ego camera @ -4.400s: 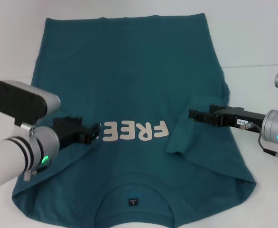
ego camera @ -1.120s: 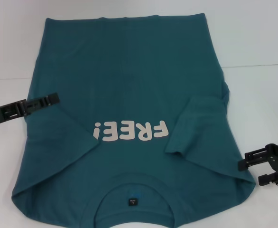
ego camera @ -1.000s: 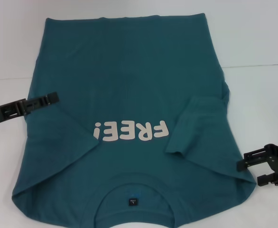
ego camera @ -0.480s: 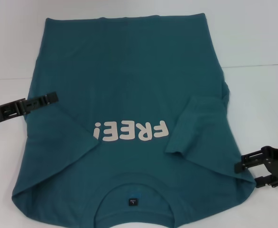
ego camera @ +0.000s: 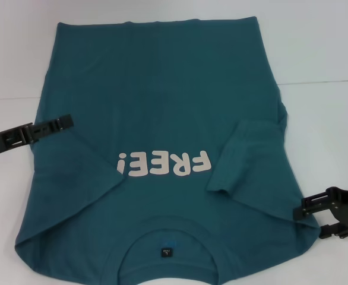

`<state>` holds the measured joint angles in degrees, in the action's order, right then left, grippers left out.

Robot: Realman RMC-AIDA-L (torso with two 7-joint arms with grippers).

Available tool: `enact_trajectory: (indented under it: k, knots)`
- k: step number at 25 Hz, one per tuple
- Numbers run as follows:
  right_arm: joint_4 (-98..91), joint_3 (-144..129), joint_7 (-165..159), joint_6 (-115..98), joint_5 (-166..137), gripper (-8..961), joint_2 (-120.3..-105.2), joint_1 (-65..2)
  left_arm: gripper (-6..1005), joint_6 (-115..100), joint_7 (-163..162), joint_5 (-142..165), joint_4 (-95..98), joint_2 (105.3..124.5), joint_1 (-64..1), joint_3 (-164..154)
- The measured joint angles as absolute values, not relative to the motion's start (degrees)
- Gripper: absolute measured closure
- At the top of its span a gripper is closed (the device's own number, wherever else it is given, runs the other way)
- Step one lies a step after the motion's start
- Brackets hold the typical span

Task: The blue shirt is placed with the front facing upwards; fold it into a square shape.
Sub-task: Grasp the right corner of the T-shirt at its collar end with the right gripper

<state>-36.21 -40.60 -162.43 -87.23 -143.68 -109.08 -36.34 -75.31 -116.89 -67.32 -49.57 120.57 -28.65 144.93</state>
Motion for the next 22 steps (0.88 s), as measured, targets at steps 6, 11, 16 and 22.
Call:
enact_trajectory:
  k: [6, 11, 16, 22]
  knots:
    - [-36.2, -40.6, -162.6, -86.4, -143.7, 146, -109.47, -36.3, 210, -75.2, -116.7, -67.3, -49.6, 120.68, -28.7, 144.9]
    - [-36.2, -40.6, -162.6, -86.0, -143.7, 195, -109.82, -36.4, 211, -75.2, -116.3, -67.3, -49.6, 120.67, -28.6, 144.9]
    - [-36.2, -40.4, -162.8, -85.8, -143.7, 346, -110.09, -36.4, 211, -75.1, -116.3, -67.3, -49.6, 120.67, -28.7, 144.9]
    - [-36.2, -40.2, -163.1, -85.6, -143.7, 430, -110.27, -36.6, 212, -75.1, -116.2, -67.3, -49.6, 120.71, -28.6, 144.9]
